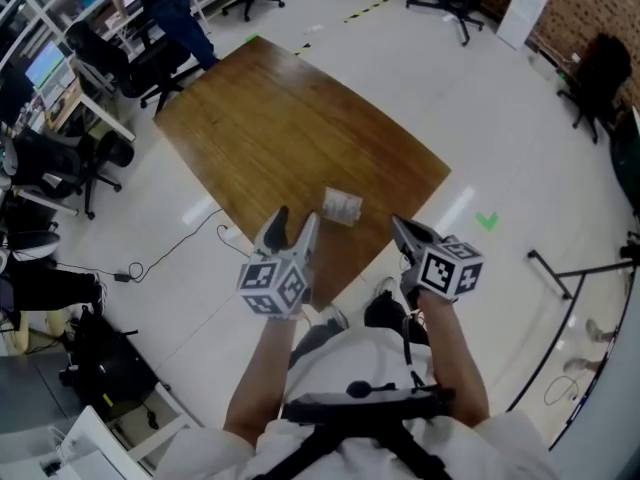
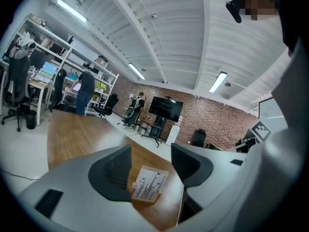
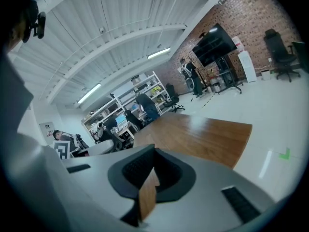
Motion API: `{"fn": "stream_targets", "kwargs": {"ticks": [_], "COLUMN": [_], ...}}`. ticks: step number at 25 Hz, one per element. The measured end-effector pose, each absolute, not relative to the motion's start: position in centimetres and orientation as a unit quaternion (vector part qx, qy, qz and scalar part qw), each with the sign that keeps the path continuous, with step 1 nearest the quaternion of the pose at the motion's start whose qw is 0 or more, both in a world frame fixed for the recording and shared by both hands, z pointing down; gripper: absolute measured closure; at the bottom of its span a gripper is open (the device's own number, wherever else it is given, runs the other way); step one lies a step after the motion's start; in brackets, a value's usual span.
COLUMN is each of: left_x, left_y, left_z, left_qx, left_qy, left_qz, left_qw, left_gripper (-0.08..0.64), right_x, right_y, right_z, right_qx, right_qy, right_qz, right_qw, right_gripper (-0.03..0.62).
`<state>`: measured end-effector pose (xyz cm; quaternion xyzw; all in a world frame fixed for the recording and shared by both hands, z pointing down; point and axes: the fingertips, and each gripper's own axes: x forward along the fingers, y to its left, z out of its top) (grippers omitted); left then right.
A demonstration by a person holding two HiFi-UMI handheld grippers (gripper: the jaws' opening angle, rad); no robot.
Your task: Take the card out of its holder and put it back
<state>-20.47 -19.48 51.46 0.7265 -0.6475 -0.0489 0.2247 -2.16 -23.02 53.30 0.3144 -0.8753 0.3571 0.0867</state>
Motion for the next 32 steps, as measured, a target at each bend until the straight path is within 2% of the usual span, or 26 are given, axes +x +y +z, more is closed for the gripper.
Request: {"fn": "stream_targets", "kwargs": {"ticks": [4,6,15,32], "left_x": [-20.8,-20.7,-17.8,-9.4], "left_y": [-16.1,-14.6,-10.6,-1.7], "left_z": [53.9,54.8,55.5,54.8], "left_qx": [0.714,0.708,0.705,0.692], "left_qy": [-0.656,-0.66,-0.66,-0.666], "left_qz": [-0.023,-0.012,0.033,0.044], "left_qw": [0.244,0.25,0.258,0.274], "left_gripper": [0.502,0.554,0.56,0.56], "right_x": [-1.8,-1.6,-1.8,6.4], "right_y": [-20.2,-19.3,-16.9,-7.5], "right_z": [54.5,54.7,52.7,53.0], "right_qx": [0.323,0.323,0.298,0.261], "right_qy": [-0.865,-0.863,-0.879,-0.898], "right_qz": [0.372,0.377,0.365,0.349], "right_qw": [0.094,0.096,0.078,0.057], "right_gripper": [0.586,0.586,0.586,0.588]}}
